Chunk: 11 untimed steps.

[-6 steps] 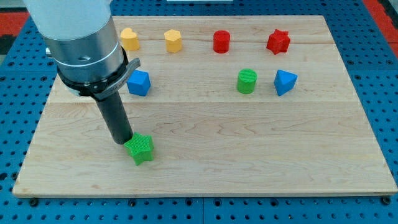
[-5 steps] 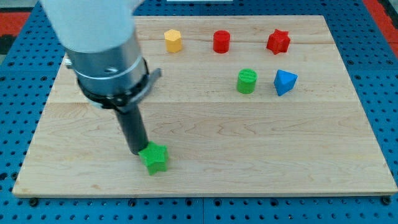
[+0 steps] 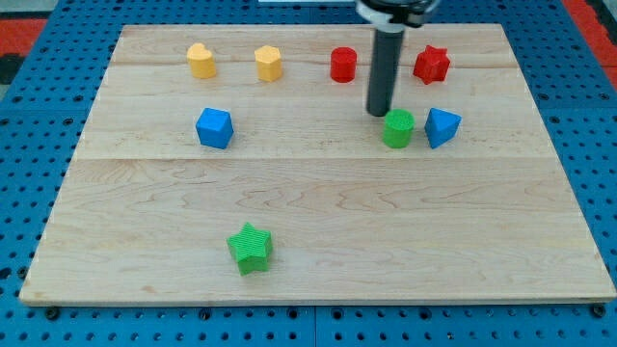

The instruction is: Push the green circle horizontally to the right side of the green star

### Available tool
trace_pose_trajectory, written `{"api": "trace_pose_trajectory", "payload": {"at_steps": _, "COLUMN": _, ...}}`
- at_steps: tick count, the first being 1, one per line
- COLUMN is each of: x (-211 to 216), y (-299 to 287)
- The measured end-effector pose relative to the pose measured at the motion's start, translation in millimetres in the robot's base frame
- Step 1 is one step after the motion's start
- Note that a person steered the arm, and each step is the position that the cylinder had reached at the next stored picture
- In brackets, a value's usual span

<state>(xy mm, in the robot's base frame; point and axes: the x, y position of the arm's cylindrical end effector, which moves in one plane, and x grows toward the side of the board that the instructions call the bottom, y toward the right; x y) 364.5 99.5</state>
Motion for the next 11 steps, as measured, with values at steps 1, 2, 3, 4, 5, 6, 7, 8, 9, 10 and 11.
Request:
{"api": "trace_pose_trajectory", "payload": {"at_steps": 1, "x": 16, "y": 16}}
{"api": "trace_pose_trajectory", "payload": {"at_steps": 2, "x": 39, "y": 33}}
{"api": "trace_pose_trajectory", "payload": {"at_steps": 3, "x": 92, "y": 41}}
{"api": "trace_pose_trajectory", "payload": {"at_steps": 4, "x": 139, "y": 46}}
{"api": "trace_pose_trajectory", "payload": {"at_steps": 5, "x": 167, "y": 22}}
{"api": "trace_pose_trajectory", "payload": {"at_steps": 6, "x": 185, "y": -37}}
{"api": "trace_pose_trajectory", "payload": {"at_steps": 7, "x": 194, "y": 13}}
{"api": "trace_pose_trajectory", "payload": {"at_steps": 8, "x": 205, "y": 46}}
{"api": "trace_pose_trajectory", "payload": {"at_steps": 9, "x": 231, "y": -3}}
{"api": "trace_pose_trajectory", "payload": {"at_steps": 10, "x": 239, "y": -97}}
{"api": "trace_pose_trajectory", "payload": {"at_steps": 11, "x": 239, "y": -134}}
